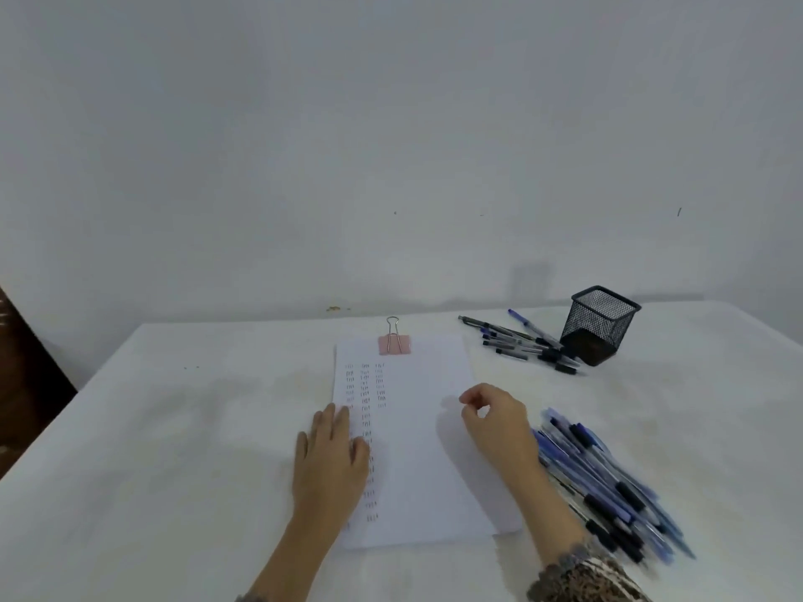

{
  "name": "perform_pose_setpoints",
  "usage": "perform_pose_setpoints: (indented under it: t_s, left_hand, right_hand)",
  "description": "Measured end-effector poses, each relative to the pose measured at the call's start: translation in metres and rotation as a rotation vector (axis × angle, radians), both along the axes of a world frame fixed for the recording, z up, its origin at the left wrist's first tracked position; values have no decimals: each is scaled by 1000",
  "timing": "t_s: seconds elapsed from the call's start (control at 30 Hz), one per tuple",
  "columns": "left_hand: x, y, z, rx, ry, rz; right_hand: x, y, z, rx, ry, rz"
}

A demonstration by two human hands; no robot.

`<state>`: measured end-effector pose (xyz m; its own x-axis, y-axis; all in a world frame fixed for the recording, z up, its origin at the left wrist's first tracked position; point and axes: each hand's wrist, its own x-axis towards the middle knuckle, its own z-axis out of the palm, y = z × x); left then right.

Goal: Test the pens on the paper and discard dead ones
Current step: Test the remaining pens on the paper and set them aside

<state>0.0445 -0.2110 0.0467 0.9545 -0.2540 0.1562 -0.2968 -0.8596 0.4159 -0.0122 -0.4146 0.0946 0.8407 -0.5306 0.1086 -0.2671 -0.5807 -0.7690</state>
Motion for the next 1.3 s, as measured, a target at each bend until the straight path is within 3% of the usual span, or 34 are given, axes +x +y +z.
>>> perform_pose_setpoints:
  t_s: [0.17,0.3,0.5,0.57,0.63,0.73,0.8,0.87,1.1,1.3]
  left_hand:
    - [4,8,0,-7,18,3]
    - [4,15,-2,31,2,-14]
    - [4,14,-6,18,-32,-17]
    - [4,14,-7,16,-34,-18]
    - [2,14,-5,28,-21,-22]
    - [2,13,-2,20,-15,-20]
    - [1,12,-2,14,-21,-23]
    - [0,13,-1,26,-17,-28]
    - [-3,13,8,62,32,-28]
    - [-2,17,15,37,81,-57]
  right_hand:
    - [42,-70,18,-167,279,-92]
    - [61,-106,7,-487,468,-92]
    - [66,-122,-4,-814,559,-34]
    - [67,-122,-1,-805,442,-10]
    - [67,-116,11,-422,139,89]
    - [61,-83,40,382,-298,215]
    - [56,-54,58,891,-467,280]
    - [57,-30,64,1276,-563,313]
    - [71,28,20,1878,-744,118]
    - [88,50,-11,1724,-457,111]
